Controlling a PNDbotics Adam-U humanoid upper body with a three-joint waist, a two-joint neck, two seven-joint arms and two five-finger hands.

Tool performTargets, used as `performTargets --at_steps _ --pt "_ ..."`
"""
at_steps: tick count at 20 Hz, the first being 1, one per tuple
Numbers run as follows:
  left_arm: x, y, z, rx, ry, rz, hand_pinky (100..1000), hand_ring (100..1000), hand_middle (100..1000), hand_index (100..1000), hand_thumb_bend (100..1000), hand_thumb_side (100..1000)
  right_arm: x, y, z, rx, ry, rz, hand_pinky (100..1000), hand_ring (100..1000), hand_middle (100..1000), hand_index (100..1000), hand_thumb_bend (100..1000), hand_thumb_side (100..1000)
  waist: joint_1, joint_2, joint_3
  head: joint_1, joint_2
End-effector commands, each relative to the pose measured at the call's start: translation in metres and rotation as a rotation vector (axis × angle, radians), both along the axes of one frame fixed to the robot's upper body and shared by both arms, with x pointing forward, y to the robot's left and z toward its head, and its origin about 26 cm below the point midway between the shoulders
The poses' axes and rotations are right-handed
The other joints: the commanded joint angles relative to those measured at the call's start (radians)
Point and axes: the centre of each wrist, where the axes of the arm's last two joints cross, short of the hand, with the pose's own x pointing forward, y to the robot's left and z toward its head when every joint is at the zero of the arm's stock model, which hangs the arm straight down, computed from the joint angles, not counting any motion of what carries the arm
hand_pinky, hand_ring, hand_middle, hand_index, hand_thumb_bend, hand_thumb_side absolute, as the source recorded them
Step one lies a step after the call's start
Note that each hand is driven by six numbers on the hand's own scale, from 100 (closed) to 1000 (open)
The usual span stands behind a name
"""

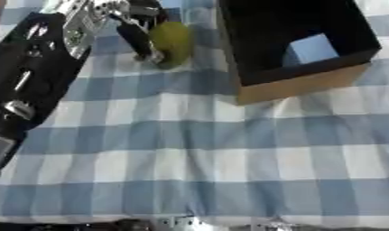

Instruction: Pick up objects on the table and place them in the box.

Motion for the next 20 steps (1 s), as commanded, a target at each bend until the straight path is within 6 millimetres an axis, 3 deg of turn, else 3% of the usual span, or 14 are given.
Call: performTargets --at_steps 1,5,12,20 --pt "-0.005 0.002 0.018 -0.035 -0.026 -0.01 756 709 631 727 100 364 -0.002 0.0 0.007 -0.01 -0.017 -0.002 901 1000 560 893 100 470 0.002 -0.036 0.002 0.002 0.005" --pt "-0.016 0.002 0.036 -0.055 -0.029 -0.051 757 710 637 732 100 360 -0.003 -0.001 0.005 -0.008 -0.007 -0.016 901 1000 559 890 100 470 0.003 -0.039 0.006 -0.001 0.005" --pt "-0.035 0.007 0.077 -0.072 -0.131 -0.032 753 708 641 731 100 272 -0.004 -0.002 0.005 -0.009 -0.011 -0.021 901 1000 559 889 100 470 0.005 -0.045 0.012 -0.01 0.005" --pt "-0.056 -0.022 0.105 -0.158 -0.19 -0.131 740 690 621 720 100 280 -0.002 -0.001 0.009 -0.015 -0.027 -0.007 900 1000 561 888 100 470 0.002 -0.046 0.009 -0.007 0.005"
